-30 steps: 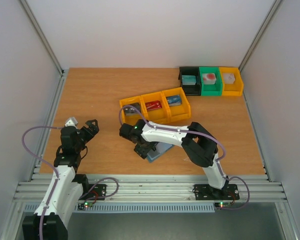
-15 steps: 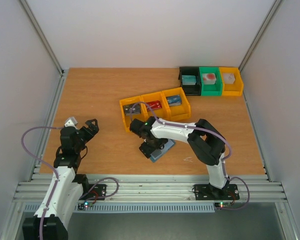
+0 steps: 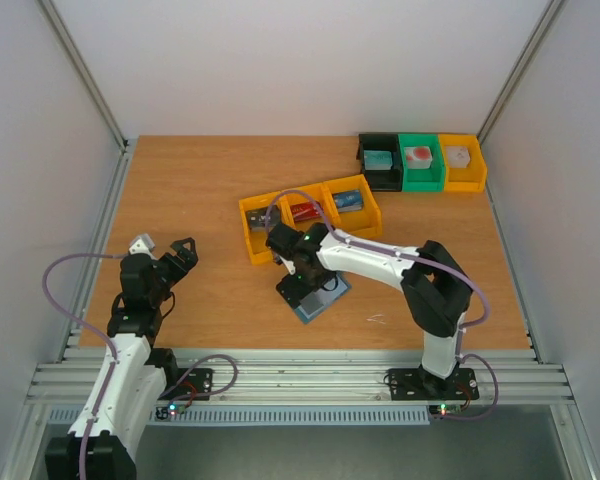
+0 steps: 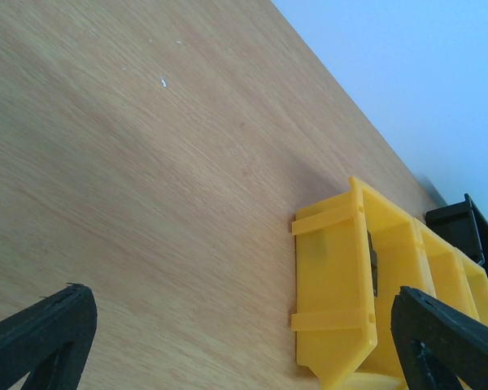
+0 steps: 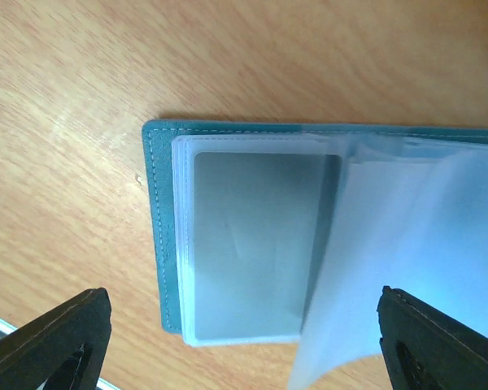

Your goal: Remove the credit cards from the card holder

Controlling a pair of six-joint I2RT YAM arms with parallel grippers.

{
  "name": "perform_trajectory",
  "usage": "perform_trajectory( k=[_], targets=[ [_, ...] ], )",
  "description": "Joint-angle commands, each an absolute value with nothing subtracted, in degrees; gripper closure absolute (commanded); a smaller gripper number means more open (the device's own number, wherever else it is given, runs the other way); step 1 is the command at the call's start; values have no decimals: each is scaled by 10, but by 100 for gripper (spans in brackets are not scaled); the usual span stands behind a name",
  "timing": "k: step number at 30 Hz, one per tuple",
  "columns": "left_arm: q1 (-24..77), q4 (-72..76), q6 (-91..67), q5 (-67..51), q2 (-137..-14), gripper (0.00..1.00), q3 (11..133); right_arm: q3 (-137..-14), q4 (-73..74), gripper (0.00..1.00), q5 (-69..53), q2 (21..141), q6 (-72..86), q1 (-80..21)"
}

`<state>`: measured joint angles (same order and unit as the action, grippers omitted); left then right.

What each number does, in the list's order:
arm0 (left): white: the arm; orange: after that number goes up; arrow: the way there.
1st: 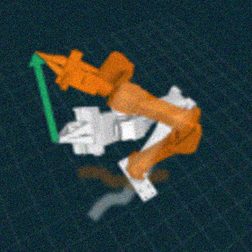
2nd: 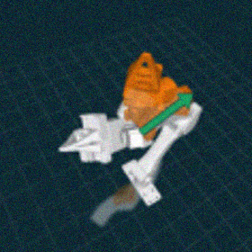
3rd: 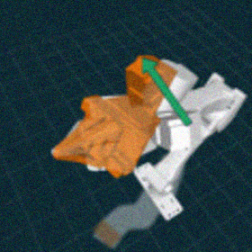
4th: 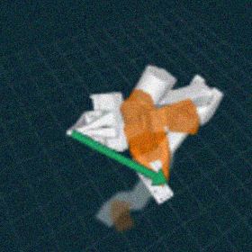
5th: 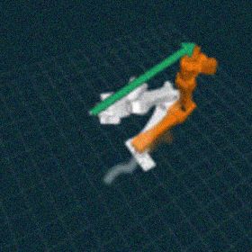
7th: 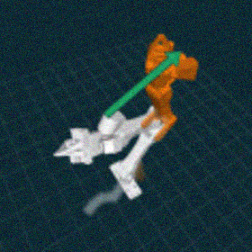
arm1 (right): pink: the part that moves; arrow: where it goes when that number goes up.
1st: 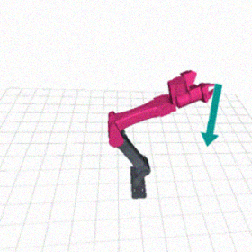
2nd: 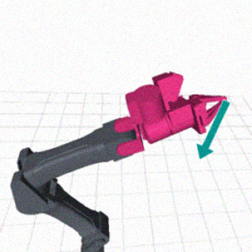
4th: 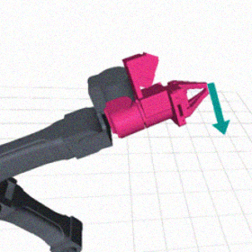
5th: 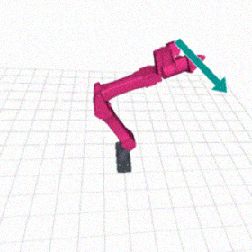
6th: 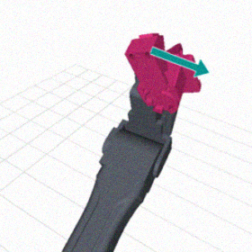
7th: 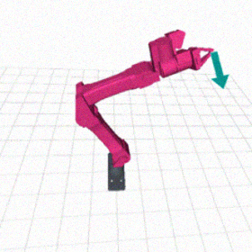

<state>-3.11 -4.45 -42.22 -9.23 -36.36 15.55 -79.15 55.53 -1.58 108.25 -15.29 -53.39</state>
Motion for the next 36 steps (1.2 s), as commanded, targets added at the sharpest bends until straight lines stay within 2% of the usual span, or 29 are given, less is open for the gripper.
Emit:
perform_trajectory(
  k=[1, 5, 10, 17, 20, 24, 26, 27, 28, 36],
  targets=[
    [-29, -14, -427, -95, -364, 1, 149, -797, 565, 9, -14, 1039, -161, -516],
    [-30, -14, -427, -96, -366, 1, 149, -792, 571, 10, -2, 1037, -160, -504],
    [-30, -15, -425, -96, -366, 1, 149, -769, 564, 15, 12, 1054, -144, -484],
    [-29, -13, -424, -98, -365, 1, 149, -757, 547, 37, 7, 1079, -136, -481],
    [-30, -13, -423, -97, -364, 1, 149, -751, 537, 43, 18, 1087, -132, -480],
    [-30, -10, -425, -100, -362, 1, 149, -759, 543, 65, 39, 1107, -126, -478],
    [-29, -6, -429, -109, -362, 1, 149, -767, 551, 82, 28, 1110, -125, -479],
    [-30, -6, -430, -119, -361, 1, 150, -769, 553, 94, 17, 1106, -124, -478],
    [-29, 14, -429, -131, -361, 1, 150, -771, 554, 98, 8, 1101, -122, -478],
    [-26, 75, -437, -260, -342, 1, 155, -802, 582, 99, -88, 978, -154, -477]
  ],
)
